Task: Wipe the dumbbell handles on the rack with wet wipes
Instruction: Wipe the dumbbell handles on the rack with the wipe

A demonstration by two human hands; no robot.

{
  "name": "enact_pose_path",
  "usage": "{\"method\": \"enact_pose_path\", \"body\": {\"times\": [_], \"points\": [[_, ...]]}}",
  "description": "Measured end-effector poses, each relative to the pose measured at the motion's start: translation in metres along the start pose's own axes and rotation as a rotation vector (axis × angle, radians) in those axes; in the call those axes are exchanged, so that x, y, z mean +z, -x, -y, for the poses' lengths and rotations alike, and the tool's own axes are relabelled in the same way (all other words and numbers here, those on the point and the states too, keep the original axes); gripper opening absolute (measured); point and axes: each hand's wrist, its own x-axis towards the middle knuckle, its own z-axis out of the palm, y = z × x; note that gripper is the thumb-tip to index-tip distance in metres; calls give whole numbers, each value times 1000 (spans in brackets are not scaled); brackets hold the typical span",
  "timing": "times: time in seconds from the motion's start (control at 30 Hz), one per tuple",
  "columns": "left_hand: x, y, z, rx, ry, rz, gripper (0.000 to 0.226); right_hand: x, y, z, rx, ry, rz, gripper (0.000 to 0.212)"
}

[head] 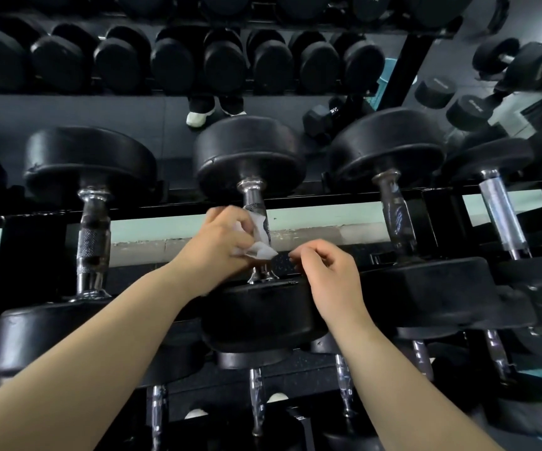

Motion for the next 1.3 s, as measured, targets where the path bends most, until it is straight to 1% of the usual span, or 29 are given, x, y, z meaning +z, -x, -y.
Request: {"method": "enact_pose_path", "body": {"times": [0.03,0.1,0.13,0.17,0.2,0.23,0.33,0.43,0.47,0.53,0.57,0.63,0.67,0.7,0.77,0.83,0.87,0.93,1.0,1.03,1.07,1.13,1.17,1.2,1.23,1.27,1.3], "points": [[1,2,1,-35,47,-26,7,0,0,0,0,1,5,25],[1,6,2,-78,181,-41,8,0,0,2,3,0,12,26],[2,5,0,-82,230,-63,12,-1,0,2,6,1,14,27],[1,3,-2,-89,257,-90,22,-1,1,2,10,2,14,26],[1,1,-2,-123,276,-121,41,-1,1,2,13,5,15,26],[0,-1,-6,-157,283,-126,52,-1,1,2,15,8,15,26],[-4,-3,-11,-183,209,-85,35,-1,1,2,15,10,16,26],[-5,-1,-12,-122,148,-47,22,-1,1,2,21,1,18,25],[-5,1,-10,-129,149,-20,18,-1,1,2,19,-2,15,25],[-3,3,-6,-116,142,2,18,-1,0,1,16,-3,9,24],[-4,3,-9,-87,143,-6,18,0,0,1,17,-4,9,24],[-2,1,-10,-31,136,-61,7,0,0,0,20,-6,10,25],[-1,-1,-11,-41,159,-106,13,0,0,0,21,-7,9,25],[-2,-4,-14,-99,205,-129,20,-1,0,0,22,-9,9,26],[-4,-10,-16,-271,289,-162,31,-1,1,1,28,-17,11,26],[-8,-19,-17,-357,306,-170,28,-1,1,1,35,-19,11,26],[-9,-24,-15,-354,263,-136,23,-1,1,1,38,-22,11,26],[-14,-26,-17,-265,105,1,12,-1,1,1,48,-35,14,26],[-16,-20,-21,-73,-61,194,16,0,1,1,51,-41,14,26],[-16,-15,-23,56,-137,246,18,0,1,1,47,-36,13,26],[-17,-11,-24,168,-162,282,19,0,0,1,42,-29,13,26],[-22,-9,-24,253,-219,345,19,1,0,0,34,-28,4,27],[-24,-13,-24,276,-252,325,19,1,0,0,35,-37,1,27],[-24,-18,-22,303,-283,255,19,1,0,1,43,-51,3,28],[-25,-24,-22,258,-299,188,18,1,1,1,52,-67,6,27],[-25,-30,-19,166,-290,112,19,1,1,1,58,-78,9,27],[-24,-31,-16,128,-247,44,20,0,2,1,59,-82,9,27]]}}
